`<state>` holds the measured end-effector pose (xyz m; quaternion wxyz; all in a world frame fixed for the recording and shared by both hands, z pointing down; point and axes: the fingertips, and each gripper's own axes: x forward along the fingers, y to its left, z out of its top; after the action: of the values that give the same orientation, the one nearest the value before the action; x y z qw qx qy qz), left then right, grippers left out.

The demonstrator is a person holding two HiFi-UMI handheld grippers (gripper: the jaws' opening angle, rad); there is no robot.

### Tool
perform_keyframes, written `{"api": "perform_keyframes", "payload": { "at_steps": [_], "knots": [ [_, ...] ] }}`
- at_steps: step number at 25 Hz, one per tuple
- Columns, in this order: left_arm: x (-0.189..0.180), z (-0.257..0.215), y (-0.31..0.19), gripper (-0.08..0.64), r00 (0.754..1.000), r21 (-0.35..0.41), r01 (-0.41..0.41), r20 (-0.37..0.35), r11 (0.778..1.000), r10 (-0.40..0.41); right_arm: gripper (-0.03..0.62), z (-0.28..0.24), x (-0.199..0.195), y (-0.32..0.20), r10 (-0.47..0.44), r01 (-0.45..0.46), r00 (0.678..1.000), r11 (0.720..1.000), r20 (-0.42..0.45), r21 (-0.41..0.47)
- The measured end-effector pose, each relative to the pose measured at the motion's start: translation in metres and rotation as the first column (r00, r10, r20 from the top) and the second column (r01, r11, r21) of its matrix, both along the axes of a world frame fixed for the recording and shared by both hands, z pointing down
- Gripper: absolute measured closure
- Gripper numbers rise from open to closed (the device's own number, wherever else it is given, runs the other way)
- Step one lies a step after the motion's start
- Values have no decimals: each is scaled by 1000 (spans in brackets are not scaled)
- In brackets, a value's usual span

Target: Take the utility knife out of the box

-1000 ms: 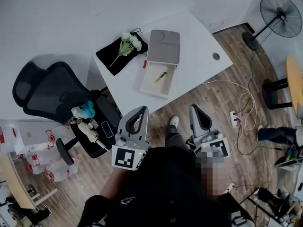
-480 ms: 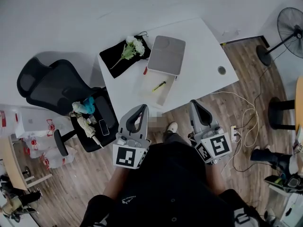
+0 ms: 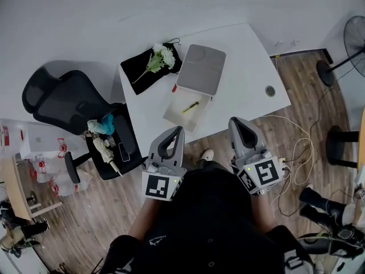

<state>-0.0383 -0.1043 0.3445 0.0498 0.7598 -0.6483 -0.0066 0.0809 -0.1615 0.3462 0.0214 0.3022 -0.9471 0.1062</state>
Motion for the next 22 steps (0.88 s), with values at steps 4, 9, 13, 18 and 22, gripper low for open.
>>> {"api": "perform_keyframes", "payload": {
  "at_steps": [4, 9, 13, 18, 22],
  "knots": [
    [-4, 17, -8, 554, 1000, -34, -10, 9, 999, 10, 588, 0, -1, -8, 4, -4, 1000, 1000, -3, 0],
    [-17, 55, -17, 554, 998, -114, -22, 48, 993, 28, 588, 5, -3, -12, 26, -26, 999, 1000, -31, 1],
    [-23, 68, -31, 554, 995, -150, -73, 52, 986, 82, 588, 9, -8, -20, 63, -65, 997, 998, -52, -21],
    [-27, 97, -47, 554, 989, -208, -138, 26, 968, 146, 588, 11, -14, -26, 106, -109, 992, 993, -72, -38],
    [-35, 124, -56, 554, 984, -266, -166, 12, 950, 175, 588, 17, -20, -27, 131, -137, 987, 989, -95, -54]
  ]
}}
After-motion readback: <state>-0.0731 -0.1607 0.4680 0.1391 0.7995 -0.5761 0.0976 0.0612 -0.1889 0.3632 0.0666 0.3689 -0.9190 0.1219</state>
